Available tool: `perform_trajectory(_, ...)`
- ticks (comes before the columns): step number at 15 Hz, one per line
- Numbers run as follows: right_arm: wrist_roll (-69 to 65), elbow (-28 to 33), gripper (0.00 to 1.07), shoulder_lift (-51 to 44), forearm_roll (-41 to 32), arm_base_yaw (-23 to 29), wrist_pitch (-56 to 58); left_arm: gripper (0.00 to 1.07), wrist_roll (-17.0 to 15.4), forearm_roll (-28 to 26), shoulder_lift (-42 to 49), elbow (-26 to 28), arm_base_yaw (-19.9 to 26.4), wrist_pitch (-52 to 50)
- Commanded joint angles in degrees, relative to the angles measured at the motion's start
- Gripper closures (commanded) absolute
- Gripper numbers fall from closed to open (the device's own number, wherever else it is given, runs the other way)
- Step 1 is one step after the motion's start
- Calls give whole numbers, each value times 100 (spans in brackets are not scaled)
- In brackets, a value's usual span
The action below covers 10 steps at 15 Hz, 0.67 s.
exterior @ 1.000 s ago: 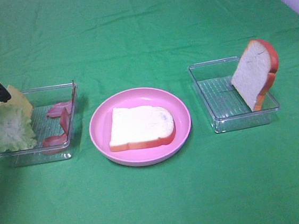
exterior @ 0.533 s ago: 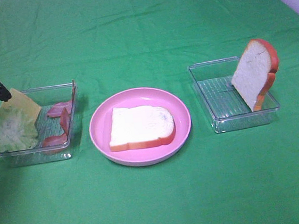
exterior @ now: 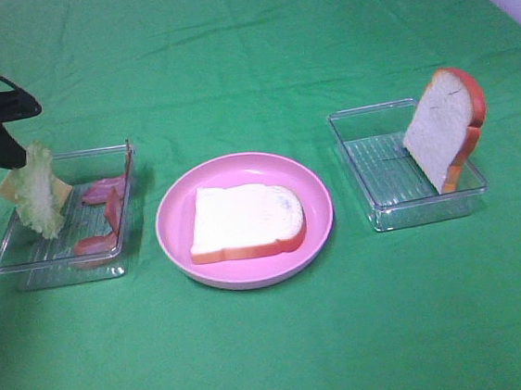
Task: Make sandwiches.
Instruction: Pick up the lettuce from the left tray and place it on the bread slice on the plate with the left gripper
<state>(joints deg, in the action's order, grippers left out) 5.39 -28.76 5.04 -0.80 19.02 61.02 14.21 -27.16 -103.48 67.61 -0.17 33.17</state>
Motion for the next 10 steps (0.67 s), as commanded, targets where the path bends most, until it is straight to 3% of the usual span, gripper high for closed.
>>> perform_trajectory(1,11,0,27,-69,11,0,-52,107,877,-1232,74,29,-17,17)
perform_trajectory(5,11,0,27,-69,11,0,-52,107,2194,-3111,74,29,-17,292)
perform_trajectory(6,11,0,27,-69,11,0,-52,107,2716,-3948,74,29,-17,590)
perform_trajectory(7,11,0,27,-69,11,0,-52,107,3083,-4452,74,29,-17,802)
perform_trajectory(10,11,0,27,-69,11,0,-52,107,3736,-5701,74,29,-138,1272)
